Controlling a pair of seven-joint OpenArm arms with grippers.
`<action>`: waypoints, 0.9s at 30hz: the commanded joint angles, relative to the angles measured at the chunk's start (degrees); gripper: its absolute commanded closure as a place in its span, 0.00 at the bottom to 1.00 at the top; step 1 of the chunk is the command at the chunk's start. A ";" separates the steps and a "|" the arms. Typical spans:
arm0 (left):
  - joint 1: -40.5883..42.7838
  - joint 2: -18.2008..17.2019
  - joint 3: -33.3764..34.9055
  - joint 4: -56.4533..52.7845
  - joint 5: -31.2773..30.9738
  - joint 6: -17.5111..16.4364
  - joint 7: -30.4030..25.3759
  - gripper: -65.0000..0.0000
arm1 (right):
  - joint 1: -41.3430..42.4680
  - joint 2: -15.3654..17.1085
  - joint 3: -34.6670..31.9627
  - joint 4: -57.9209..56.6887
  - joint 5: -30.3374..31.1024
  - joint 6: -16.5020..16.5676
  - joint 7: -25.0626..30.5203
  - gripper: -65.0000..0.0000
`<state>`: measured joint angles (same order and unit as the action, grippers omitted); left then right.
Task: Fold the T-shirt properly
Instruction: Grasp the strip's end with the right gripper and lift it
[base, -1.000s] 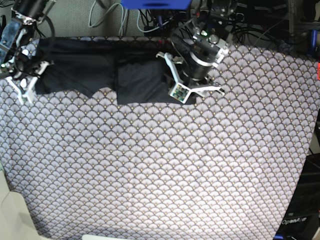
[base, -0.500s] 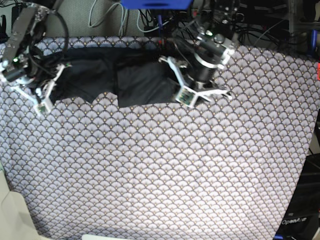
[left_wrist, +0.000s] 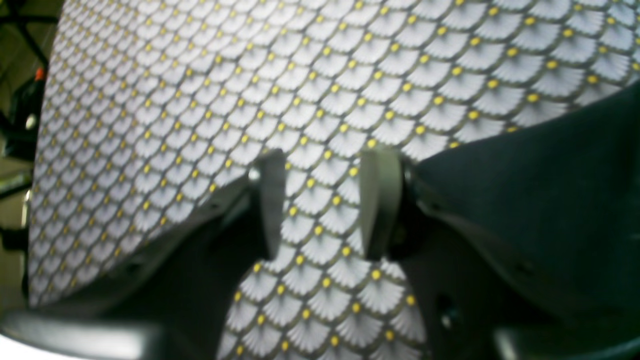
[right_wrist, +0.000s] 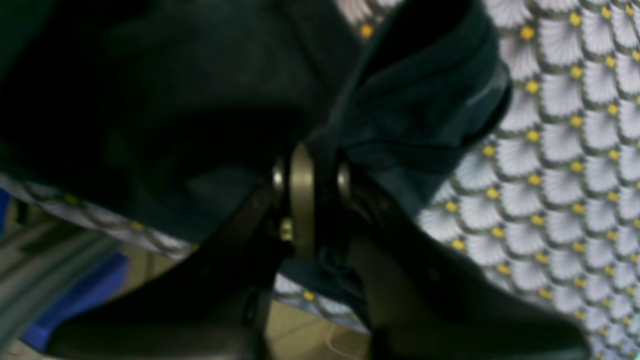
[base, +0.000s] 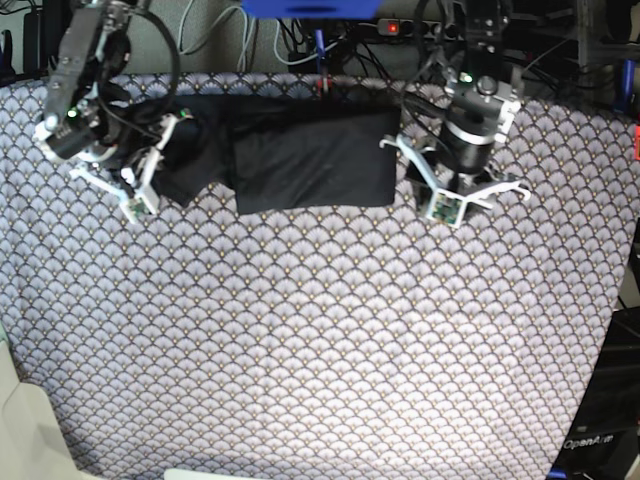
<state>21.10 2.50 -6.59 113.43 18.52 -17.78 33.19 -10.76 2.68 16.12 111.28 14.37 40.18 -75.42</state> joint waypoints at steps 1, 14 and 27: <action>-0.05 0.00 -0.66 0.73 -0.28 0.33 -1.23 0.63 | 0.87 -0.17 -0.16 1.11 1.23 -0.18 0.91 1.00; -0.31 0.09 -0.66 -1.56 -0.28 0.33 -1.23 0.63 | 7.29 -6.85 -1.92 2.78 6.68 -0.18 0.38 1.00; -0.58 1.85 -0.66 -7.45 -0.19 0.51 -1.41 0.63 | 0.87 -3.51 -1.83 3.13 20.93 -0.18 4.43 0.99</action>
<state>20.80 4.08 -7.40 105.19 18.65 -17.37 33.15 -10.28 -1.15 14.22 113.40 33.69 40.21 -72.01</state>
